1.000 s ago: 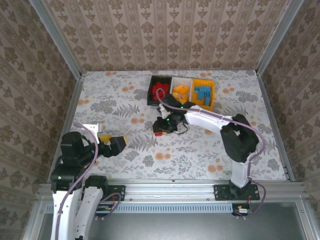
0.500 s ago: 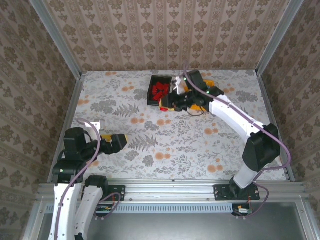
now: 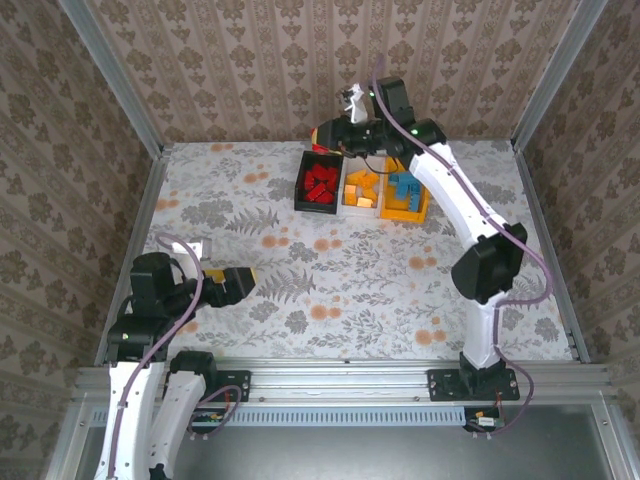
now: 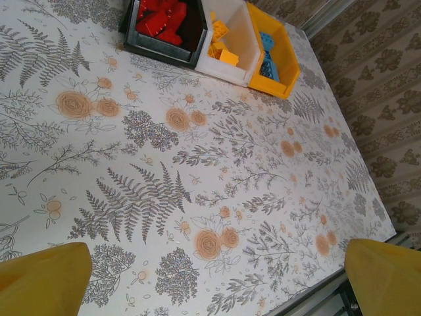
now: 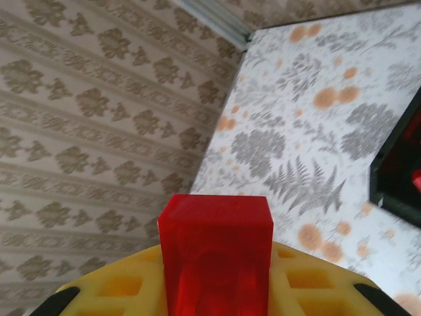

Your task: Sort the legos into containers by color

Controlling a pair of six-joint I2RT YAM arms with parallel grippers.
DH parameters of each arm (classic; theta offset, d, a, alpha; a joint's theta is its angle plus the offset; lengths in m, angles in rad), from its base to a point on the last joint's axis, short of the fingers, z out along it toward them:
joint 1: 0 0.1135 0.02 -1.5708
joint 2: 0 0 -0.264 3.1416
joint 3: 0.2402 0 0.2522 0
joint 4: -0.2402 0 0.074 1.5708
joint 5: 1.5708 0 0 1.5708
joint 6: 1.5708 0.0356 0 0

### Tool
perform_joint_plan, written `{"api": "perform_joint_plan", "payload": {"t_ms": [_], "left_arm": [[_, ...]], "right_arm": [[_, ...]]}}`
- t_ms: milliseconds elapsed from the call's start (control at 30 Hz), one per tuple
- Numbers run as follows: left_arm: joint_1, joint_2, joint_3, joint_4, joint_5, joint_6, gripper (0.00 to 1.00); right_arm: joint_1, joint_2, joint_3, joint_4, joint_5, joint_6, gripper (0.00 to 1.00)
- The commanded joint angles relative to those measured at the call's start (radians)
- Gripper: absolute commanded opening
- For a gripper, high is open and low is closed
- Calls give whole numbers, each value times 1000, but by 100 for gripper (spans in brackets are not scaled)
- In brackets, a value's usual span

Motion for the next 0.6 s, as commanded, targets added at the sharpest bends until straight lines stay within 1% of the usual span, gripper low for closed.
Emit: {"api": "perform_joint_plan", "payload": {"t_ms": [0,200,267,567], "left_arm": [[6,-6,-6,17,13,14,100],[4,-8,-6,17,13,15,100],[2,-10,-5,15,12,14,100],[0,-11,-6,16,9,14,100]], "right_arm": [[17,87,138,-111,135,-67,29],[35,313,438,-240,214,-99,29],[42,365,490,-252,227,-98,29],[67,480,496,-195,376,-134,29]]}}
